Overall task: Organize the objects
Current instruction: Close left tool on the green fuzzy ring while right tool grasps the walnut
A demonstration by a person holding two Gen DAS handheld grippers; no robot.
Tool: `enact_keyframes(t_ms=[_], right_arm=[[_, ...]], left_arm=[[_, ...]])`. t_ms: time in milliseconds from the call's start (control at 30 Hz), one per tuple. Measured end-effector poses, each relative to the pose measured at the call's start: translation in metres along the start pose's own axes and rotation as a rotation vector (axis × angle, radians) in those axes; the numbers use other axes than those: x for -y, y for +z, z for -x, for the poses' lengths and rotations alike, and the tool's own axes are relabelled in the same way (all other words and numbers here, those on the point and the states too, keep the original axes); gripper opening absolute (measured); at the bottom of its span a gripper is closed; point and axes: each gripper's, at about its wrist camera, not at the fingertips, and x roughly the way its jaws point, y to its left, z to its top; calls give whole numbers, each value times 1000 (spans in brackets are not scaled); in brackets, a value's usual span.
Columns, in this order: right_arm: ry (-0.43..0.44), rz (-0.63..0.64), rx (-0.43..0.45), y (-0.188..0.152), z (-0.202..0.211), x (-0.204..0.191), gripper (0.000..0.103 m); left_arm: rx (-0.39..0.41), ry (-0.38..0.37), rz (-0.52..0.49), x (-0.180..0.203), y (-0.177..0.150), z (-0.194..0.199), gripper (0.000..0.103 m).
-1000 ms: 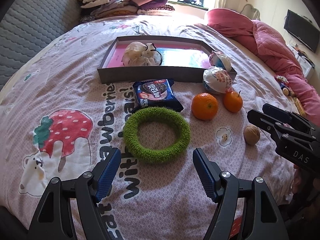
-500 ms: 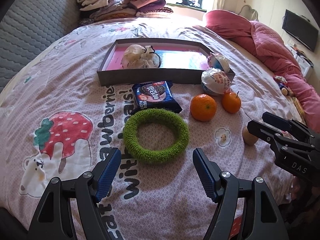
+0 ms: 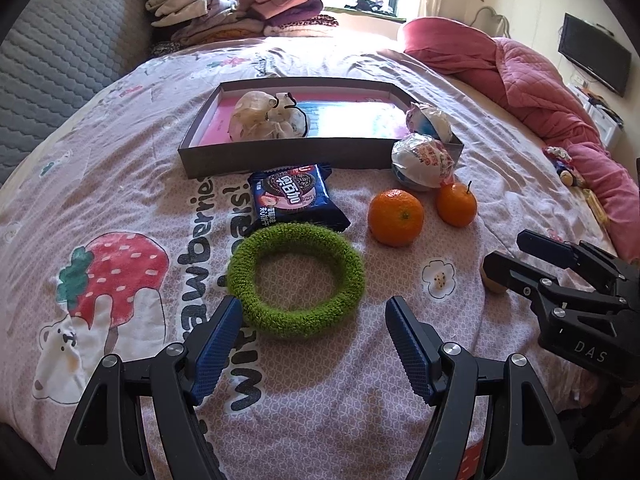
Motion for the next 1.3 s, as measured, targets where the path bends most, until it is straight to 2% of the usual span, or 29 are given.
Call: enact_keyframes(t_ms=[500,633,1067,1300], right_arm=[[-18,17,-31,-7,-7,-1,59],[-27,25,-31,-9,-8,-1,56],[-26,51,-42,-12,-15,-4,34],[-27,60,-38,-13,-17,-6,34]], left_arm=[[12,-4,-52,18,6,-17,74],[-3,-9,-47,18,6,-24,60],[-7,-7,-51,18,5,-35,31],[0,11,-82,21,3,-36,24]])
